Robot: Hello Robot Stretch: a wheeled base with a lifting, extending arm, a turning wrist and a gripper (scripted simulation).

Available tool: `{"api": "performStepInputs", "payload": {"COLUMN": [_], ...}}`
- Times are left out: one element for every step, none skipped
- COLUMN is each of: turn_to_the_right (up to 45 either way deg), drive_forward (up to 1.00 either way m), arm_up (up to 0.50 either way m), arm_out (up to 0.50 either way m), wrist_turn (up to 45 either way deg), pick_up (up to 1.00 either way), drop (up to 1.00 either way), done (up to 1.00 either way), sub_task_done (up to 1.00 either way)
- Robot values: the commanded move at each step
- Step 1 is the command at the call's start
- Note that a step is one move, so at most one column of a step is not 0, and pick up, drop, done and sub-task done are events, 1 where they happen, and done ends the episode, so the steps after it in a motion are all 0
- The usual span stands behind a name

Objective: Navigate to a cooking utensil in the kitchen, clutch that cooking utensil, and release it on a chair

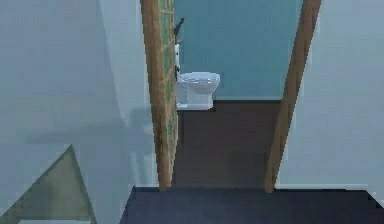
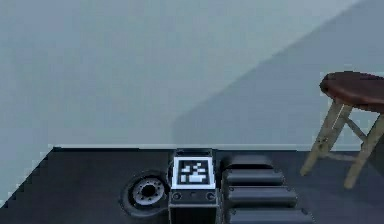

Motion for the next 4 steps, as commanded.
{"api": "performStepInputs", "payload": {"turn_to_the_right": [12.0,0.0,0.0,30.0], "drive_forward": [0.0,1.0,0.5,0.0], "arm_up": [0.0,0.0,0.0,0.0], "arm_out": [0.0,0.0,0.0,0.0], "wrist_turn": [0.0,0.0,0.0,0.0], "pick_up": [0.0,0.0,0.0,0.0], "drop": [0.0,0.0,0.0,0.0], "done": [0.0,0.0,0.0,0.0], "sub_task_done": [0.0,0.0,0.0,0.0]}}
